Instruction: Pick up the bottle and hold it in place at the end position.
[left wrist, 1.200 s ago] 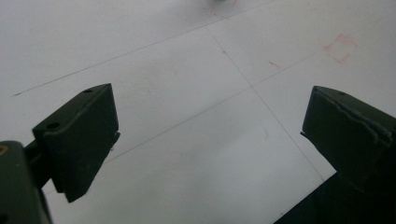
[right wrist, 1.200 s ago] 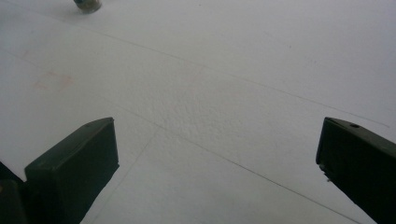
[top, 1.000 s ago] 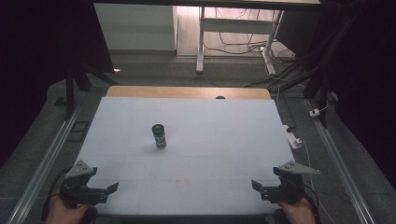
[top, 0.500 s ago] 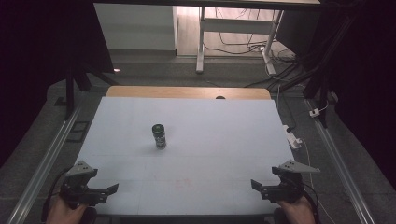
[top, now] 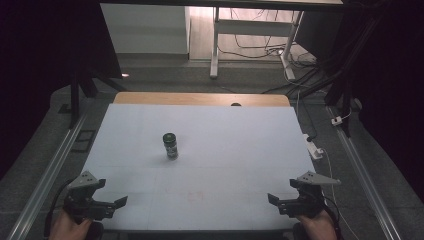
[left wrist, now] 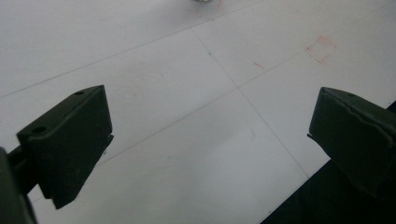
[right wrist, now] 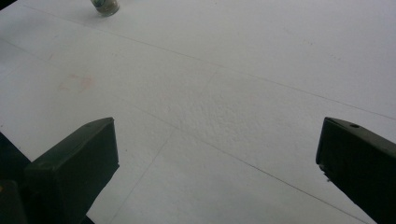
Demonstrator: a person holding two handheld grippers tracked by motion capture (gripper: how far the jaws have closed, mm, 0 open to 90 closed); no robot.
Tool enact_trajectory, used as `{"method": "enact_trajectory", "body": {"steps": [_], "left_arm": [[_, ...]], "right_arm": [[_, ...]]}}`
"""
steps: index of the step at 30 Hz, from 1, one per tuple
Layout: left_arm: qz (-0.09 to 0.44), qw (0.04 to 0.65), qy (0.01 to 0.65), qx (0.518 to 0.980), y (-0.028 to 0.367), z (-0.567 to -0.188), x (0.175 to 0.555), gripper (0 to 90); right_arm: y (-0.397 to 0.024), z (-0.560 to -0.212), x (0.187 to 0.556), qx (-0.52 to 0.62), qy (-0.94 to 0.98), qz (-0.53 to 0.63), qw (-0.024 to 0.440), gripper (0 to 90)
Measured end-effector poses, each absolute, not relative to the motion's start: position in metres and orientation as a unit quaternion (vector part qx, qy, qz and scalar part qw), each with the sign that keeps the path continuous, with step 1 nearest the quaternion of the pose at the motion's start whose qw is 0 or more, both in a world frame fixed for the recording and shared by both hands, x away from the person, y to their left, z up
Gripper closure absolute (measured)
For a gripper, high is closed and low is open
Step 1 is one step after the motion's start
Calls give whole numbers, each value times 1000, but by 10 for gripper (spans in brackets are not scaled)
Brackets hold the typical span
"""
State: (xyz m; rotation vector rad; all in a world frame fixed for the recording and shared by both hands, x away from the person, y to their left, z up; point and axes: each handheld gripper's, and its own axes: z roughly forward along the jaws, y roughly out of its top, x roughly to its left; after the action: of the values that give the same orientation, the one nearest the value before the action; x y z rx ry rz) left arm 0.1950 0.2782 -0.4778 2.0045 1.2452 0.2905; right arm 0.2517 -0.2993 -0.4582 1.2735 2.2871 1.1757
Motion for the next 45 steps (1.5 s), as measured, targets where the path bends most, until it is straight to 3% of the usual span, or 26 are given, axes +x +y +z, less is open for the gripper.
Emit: {"method": "enact_trajectory", "body": {"steps": [20, 35, 45], "left_arm": [[107, 416, 439, 789, 269, -477, 211, 9], [126, 429, 429, 785, 255, -482, 237, 0], [112, 428, 431, 786, 246, -482, 259, 6]], "right_arm": [[-299, -459, 253, 437, 794, 404, 127, 0], [-299, -459, 254, 437, 795, 403, 124, 0], [-299, -459, 254, 438, 795, 402, 122, 0]]}}
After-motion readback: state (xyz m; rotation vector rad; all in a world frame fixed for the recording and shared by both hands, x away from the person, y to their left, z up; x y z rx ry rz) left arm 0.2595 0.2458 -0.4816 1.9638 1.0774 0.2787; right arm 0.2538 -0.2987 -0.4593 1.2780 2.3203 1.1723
